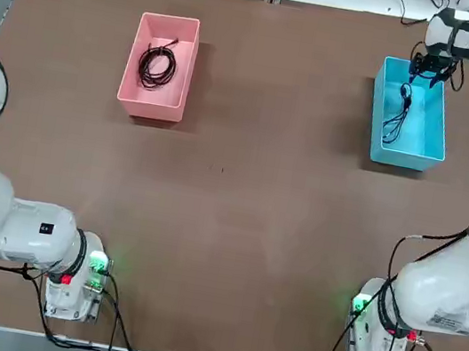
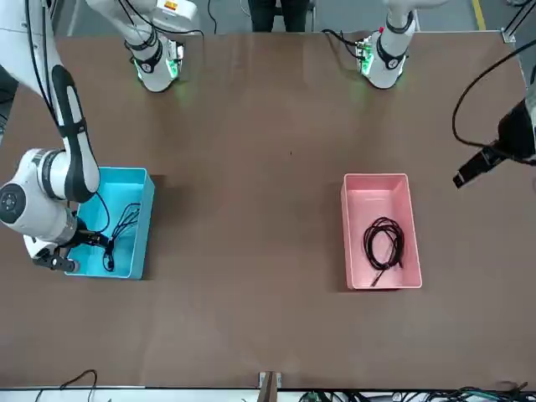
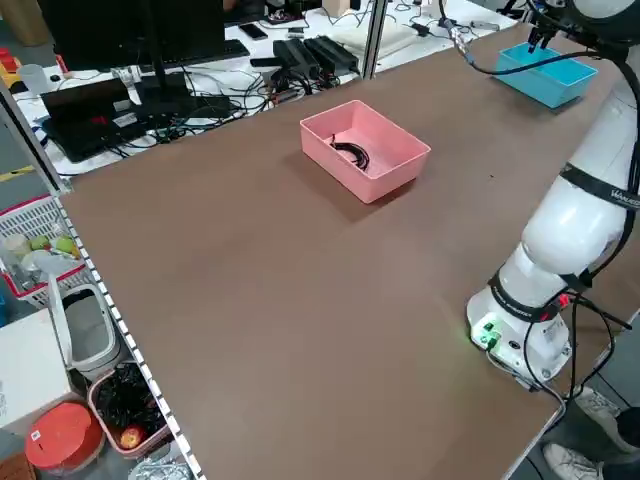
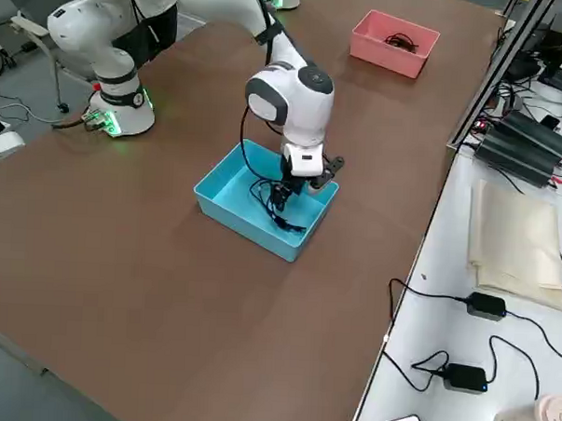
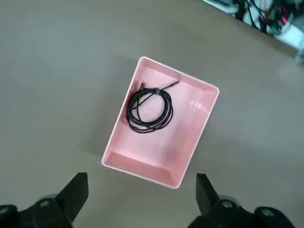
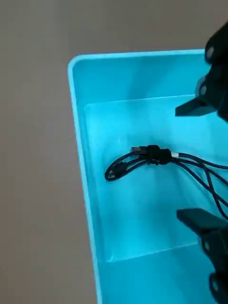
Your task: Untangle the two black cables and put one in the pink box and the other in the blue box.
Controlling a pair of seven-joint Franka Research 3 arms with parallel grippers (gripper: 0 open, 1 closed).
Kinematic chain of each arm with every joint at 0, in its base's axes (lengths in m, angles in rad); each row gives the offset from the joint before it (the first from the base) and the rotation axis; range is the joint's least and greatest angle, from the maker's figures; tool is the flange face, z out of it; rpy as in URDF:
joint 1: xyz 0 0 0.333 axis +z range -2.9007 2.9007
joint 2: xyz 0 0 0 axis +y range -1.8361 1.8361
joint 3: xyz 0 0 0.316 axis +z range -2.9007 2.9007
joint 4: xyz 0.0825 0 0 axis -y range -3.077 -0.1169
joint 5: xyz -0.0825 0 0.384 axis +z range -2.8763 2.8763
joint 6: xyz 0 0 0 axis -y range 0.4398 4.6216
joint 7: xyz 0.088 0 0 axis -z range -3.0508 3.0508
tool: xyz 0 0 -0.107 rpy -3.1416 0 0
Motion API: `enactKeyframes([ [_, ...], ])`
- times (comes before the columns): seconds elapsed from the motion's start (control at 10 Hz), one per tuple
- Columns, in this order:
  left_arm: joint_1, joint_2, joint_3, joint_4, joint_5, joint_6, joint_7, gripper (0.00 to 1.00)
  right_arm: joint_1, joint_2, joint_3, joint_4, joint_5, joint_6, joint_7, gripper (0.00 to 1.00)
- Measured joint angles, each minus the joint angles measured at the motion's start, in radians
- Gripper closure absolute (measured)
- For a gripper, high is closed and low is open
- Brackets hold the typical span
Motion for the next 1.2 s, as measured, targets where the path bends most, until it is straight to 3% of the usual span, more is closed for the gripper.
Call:
enactKeyframes([
  [0.1,0.0,-0.004,-0.002,0.004,0.011,-0.021,0.059,0.0,0.001,-0.023,0.0,0.012,0.0,-0.035,0.0,0.0],
  [0.5,-0.006,-0.004,-0.077,0.008,0.1,-0.082,0.101,0.0,0.015,-0.225,0.003,0.096,0.0,-0.35,-0.031,0.0],
  [0.8,0.006,-0.006,-0.069,0.011,0.1,-0.083,0.115,0.0,0.046,-0.289,0.005,0.296,0.0,-0.65,-0.031,0.0],
  [1.0,0.014,-0.01,-0.067,0.015,0.1,-0.085,0.121,0.0,0.052,-0.325,0.006,0.361,0.005,-0.711,-0.031,0.0],
  [1.2,0.017,-0.011,-0.066,0.015,0.1,-0.087,0.121,0.0,0.061,-0.357,0.007,0.363,0.01,-0.742,-0.03,0.0],
])
